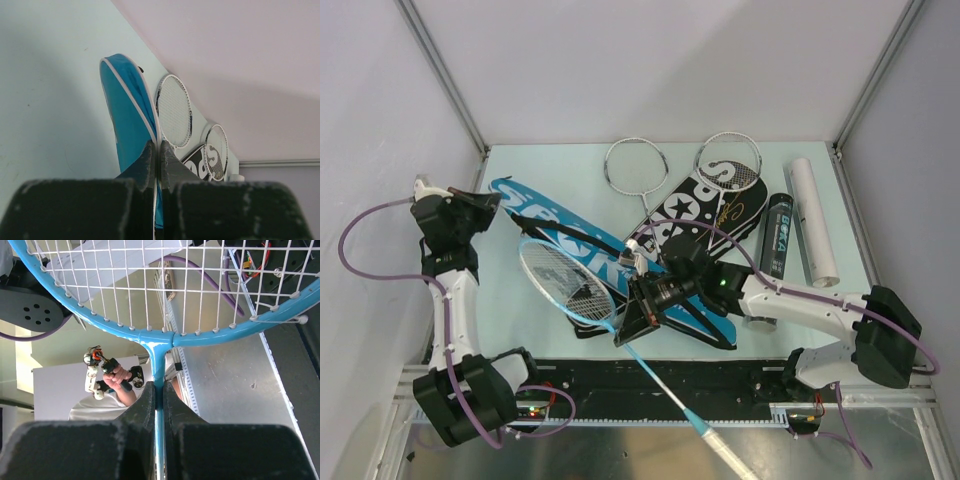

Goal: Pack up the badminton gear
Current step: Place the racket in the racket bag.

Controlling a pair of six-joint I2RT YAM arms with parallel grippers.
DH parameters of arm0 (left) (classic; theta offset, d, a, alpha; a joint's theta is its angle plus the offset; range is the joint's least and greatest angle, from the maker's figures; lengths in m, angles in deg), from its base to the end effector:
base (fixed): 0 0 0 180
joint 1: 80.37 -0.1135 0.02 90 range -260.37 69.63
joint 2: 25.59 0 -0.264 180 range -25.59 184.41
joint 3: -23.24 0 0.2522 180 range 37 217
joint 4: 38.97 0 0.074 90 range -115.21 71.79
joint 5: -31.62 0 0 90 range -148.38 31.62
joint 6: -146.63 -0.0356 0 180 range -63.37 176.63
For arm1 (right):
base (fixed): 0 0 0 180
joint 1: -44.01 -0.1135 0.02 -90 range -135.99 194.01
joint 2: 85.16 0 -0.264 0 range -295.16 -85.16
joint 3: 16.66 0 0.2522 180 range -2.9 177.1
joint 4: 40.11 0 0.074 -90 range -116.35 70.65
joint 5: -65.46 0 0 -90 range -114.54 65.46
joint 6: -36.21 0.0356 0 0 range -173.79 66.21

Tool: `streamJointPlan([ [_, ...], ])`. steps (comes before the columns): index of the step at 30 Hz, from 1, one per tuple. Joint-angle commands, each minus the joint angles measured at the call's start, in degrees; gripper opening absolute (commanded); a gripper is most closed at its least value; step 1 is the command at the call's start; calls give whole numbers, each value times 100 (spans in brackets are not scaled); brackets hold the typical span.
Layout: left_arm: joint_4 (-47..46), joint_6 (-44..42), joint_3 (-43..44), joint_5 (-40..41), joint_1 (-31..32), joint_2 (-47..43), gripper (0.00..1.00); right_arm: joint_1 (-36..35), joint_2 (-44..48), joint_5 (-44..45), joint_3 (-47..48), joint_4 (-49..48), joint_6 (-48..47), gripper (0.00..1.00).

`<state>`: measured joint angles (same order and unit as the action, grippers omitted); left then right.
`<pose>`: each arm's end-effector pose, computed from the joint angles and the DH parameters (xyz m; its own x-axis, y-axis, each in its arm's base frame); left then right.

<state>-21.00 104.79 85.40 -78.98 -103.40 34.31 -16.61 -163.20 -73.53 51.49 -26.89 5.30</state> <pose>0.2285 0.0835 0.3228 -0.1256 -0.8112 -0.5712 -0.2220 0.5841 -0.7807 0.1254 0.2775 0.2902 -0.8816 -0.4184 -0.2184 -0.3034 0.1481 0.9413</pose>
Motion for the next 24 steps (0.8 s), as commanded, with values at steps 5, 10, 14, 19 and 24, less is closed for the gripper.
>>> streamJointPlan([
  [5, -272, 129, 137, -55, -42, -18, 0, 104, -93, -241, -115, -521, 350, 0],
  [10, -272, 167, 184, -72, -40, 2, 0, 296, -96, -225, -205, -466, 359, 0],
  [14, -238, 184, 227, -59, -37, 19, 0, 271, -92, -99, -209, -326, 325, 0],
  [19, -73, 204, 283, 6, -35, 24, 0, 219, -58, 679, -167, 567, -250, 0],
  [24, 88, 189, 334, 96, -43, 7, 0, 142, -14, 1407, -132, 1239, -614, 0],
])
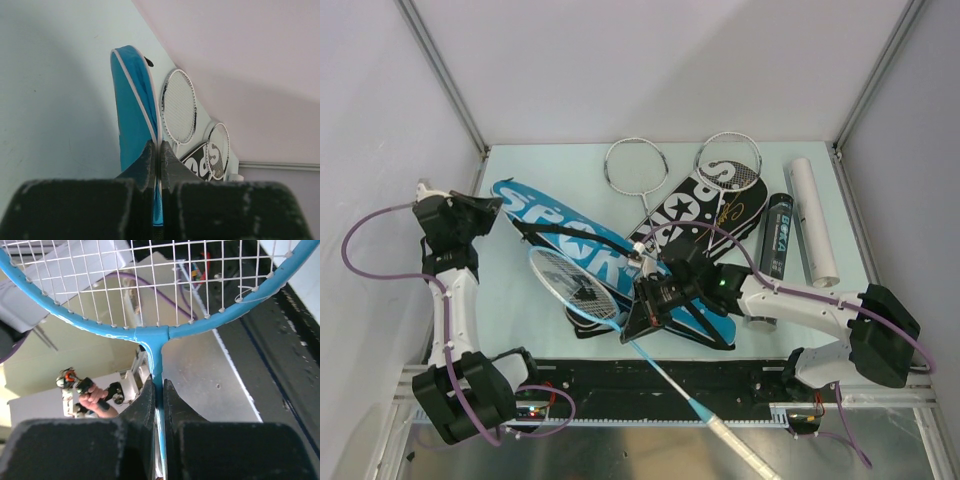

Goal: Pack up the badminton gear
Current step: Place the racket in the racket bag.

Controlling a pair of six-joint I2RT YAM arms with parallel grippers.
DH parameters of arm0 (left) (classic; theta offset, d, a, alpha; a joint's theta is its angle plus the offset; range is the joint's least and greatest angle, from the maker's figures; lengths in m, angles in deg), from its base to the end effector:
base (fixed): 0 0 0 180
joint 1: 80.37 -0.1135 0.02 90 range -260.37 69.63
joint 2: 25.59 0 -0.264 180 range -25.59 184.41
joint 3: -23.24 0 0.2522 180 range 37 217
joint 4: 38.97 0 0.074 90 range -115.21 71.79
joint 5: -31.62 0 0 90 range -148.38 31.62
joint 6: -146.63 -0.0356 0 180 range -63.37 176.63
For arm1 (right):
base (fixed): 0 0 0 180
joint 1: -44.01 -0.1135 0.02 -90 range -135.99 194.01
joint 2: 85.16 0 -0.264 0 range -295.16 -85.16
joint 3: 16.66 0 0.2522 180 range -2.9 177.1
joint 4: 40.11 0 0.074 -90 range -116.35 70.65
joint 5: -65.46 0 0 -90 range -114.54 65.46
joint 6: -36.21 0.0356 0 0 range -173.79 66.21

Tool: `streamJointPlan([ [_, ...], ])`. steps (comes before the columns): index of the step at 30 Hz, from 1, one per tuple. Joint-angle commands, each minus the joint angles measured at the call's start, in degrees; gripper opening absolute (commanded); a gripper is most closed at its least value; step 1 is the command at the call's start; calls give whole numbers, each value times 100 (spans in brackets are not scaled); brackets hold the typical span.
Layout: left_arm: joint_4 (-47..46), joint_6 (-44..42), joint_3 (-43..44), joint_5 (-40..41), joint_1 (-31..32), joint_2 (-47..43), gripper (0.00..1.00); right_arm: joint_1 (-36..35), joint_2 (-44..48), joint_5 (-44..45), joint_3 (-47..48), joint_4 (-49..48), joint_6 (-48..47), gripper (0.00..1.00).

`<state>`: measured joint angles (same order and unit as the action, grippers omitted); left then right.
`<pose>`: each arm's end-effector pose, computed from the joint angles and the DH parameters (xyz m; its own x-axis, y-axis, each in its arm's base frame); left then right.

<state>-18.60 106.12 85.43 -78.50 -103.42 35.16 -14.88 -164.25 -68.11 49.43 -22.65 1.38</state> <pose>0.2300 0.0846 0.3153 -0.1420 -0.8363 -0.5296 -0.2713 0.5474 -0.7917 0.1349 0.2711 0.2654 -0.9108 -0.3581 -0.2055 -0.3146 0.2796 0.9071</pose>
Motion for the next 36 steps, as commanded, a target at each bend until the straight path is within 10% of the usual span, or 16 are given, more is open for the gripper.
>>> streamJointPlan([
  [1, -134, 58, 329, 76, -37, -88, 0, -59, 106, 994, 70, 877, -238, 0],
  [11, 113, 178, 316, 255, -36, -139, 0, -411, 99, 2001, 711, 1744, -868, 0],
  [25, 112, -119, 255, -677, -42, 62, 0, 464, -1077, 1175, 1899, 2166, -2055, 0],
  [36, 218, -31, 173, -703, -31, -26, 0, 700, -2835, 1356, 4300, 3881, -3632, 0],
])
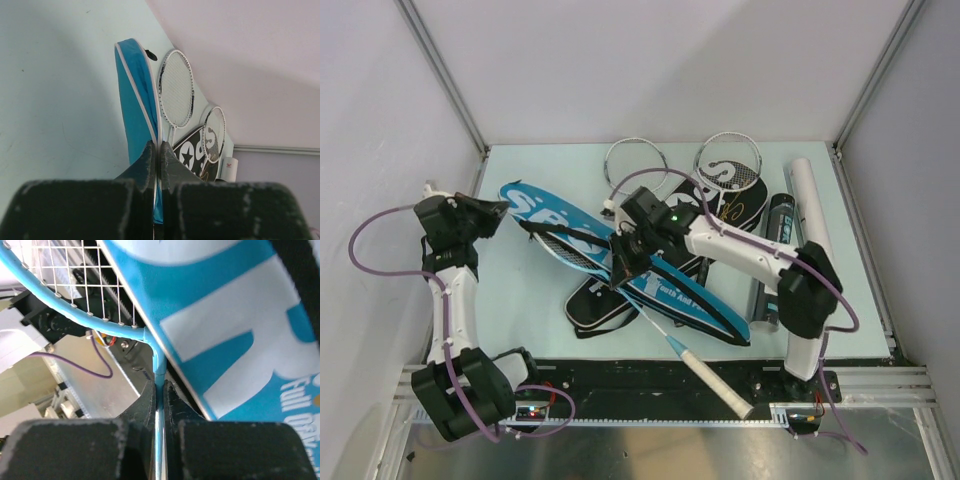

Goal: Pack up the badminton gear
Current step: Place the racket in the racket bag.

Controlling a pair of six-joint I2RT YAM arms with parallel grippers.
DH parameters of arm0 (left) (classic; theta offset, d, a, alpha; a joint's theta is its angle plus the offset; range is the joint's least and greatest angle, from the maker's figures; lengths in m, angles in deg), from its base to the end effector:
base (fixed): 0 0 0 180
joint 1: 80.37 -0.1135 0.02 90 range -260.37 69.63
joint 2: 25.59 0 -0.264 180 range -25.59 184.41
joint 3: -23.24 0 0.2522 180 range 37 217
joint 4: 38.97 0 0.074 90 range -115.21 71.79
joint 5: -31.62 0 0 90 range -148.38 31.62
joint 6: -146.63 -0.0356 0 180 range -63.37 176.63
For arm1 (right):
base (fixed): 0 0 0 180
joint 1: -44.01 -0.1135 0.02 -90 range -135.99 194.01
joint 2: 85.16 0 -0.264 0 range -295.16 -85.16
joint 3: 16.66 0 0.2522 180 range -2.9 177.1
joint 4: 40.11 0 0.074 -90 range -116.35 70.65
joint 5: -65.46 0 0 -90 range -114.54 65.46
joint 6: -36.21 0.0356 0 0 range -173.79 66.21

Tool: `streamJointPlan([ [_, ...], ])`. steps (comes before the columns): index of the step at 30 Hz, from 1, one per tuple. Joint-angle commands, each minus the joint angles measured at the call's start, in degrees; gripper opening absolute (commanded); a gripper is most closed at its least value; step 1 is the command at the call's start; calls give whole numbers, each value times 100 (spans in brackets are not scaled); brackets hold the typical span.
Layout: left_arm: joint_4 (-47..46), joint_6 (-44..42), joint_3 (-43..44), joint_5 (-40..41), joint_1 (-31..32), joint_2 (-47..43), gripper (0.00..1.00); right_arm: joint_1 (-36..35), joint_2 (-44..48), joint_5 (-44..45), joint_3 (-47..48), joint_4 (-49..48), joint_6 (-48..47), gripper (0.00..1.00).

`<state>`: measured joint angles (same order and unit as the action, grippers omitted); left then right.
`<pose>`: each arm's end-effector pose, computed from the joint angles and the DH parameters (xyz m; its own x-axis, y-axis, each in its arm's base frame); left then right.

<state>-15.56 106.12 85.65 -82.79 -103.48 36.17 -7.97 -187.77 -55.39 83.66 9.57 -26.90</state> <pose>0.2315 0.0828 0.3078 -0.2259 -0.8491 -0.4774 -0.2750 0.5258 -0.8049 0.2283 0.3217 0.2787 -0.8266 -0.4268 -0.3668 -0.5573 0.5303 0.6389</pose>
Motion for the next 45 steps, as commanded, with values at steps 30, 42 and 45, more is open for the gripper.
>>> streamJointPlan([
  [30, 1188, 1501, 1038, 1413, -53, -200, 0, -977, 1953, 3741, -576, 1143, -2607, 54],
  [42, 1263, 1627, 1196, 1391, -50, -117, 0, -2909, 2873, 5572, -2500, 1838, -703, 58],
  [45, 1266, 1584, 1184, 1379, -47, -110, 0, -2995, 2703, 5672, -2787, 1958, -385, 57],
])
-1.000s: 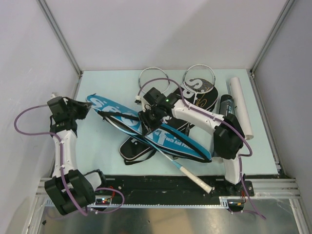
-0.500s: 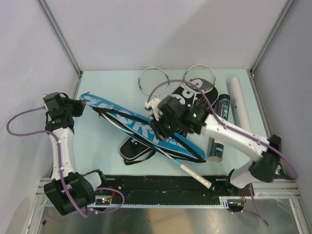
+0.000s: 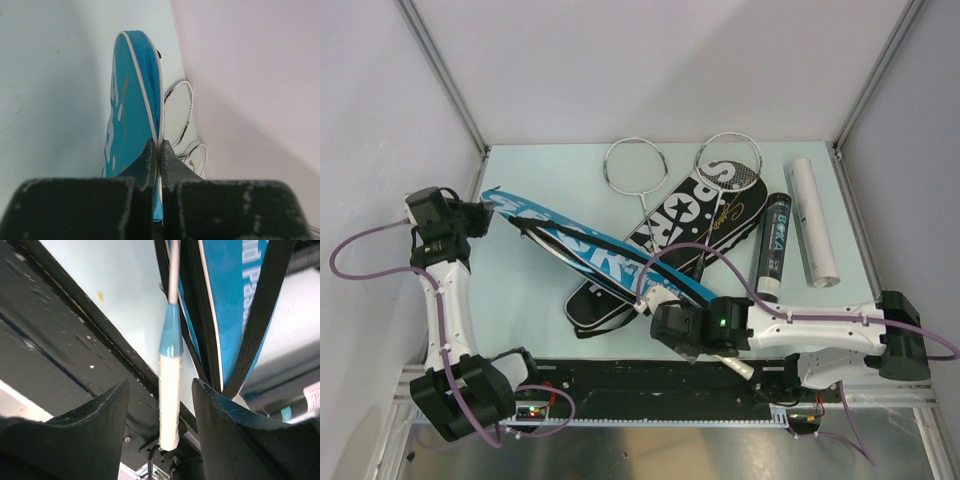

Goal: Pack up the badminton gear
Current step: Place the racket in the racket bag.

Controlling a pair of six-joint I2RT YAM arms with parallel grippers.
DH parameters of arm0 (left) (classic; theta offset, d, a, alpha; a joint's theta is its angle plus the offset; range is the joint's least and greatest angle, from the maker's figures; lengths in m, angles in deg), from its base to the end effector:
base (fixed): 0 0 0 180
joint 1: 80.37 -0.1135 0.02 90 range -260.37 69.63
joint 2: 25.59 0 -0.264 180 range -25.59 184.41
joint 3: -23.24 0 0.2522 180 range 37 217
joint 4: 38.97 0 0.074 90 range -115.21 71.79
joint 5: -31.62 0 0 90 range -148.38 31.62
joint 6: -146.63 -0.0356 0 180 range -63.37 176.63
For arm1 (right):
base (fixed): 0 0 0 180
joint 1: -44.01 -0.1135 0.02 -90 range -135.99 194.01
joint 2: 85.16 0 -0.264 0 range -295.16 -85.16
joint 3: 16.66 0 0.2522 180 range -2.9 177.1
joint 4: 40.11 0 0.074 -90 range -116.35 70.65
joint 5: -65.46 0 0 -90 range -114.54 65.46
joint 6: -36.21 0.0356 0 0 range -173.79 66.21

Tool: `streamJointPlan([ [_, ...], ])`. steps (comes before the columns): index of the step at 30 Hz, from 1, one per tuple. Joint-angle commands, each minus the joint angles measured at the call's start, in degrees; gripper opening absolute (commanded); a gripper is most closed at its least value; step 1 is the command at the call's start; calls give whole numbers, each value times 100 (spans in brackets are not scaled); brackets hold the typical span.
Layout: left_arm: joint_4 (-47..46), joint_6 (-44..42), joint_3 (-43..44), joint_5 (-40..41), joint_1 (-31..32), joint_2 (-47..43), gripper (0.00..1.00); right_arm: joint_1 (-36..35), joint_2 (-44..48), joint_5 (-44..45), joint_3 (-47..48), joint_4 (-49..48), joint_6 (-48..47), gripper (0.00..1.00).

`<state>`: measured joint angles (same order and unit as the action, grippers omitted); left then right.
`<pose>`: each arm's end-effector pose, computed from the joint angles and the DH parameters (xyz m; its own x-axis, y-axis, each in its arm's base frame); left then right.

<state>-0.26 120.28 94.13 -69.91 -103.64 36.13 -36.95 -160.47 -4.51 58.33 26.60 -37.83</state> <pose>0.2220 0.0877 0.3325 0.0027 -0.9546 -0.2978 -0.5068 0.2555 -0.8234 0.0509 0.2422 0.2685 -0.3884 -0.7973 -0.4619 -0.8321 0.5189 -0.1959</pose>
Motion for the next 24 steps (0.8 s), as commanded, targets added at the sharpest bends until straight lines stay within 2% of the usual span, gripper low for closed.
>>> streamJointPlan([
  [1, -263, 166, 331, 90, -35, -106, 0, -127, -107, 622, -310, 271, 782, 56],
  [7, -252, 127, 339, 103, -36, -96, 0, -182, -593, 797, -350, 325, 1119, 52],
  [15, -242, 97, 344, 99, -32, -49, 0, -164, -1123, 578, -423, 54, 1380, 52],
  [17, -238, 69, 352, 116, -34, -51, 0, -143, -1293, 580, -435, 2, 1393, 46],
  [19, -230, 26, 348, 162, -37, -60, 0, -126, -1346, 651, -421, -7, 1399, 35],
  [21, -221, -20, 340, 200, -33, -53, 0, -127, -1285, 779, -369, 42, 1367, 14],
  [22, -211, -29, 337, 193, -31, -45, 0, -133, -1227, 869, -324, 76, 1322, 7],
  [24, -195, -57, 346, 122, -27, -17, 0, -135, -1068, 1099, -237, 60, 1128, 2],
])
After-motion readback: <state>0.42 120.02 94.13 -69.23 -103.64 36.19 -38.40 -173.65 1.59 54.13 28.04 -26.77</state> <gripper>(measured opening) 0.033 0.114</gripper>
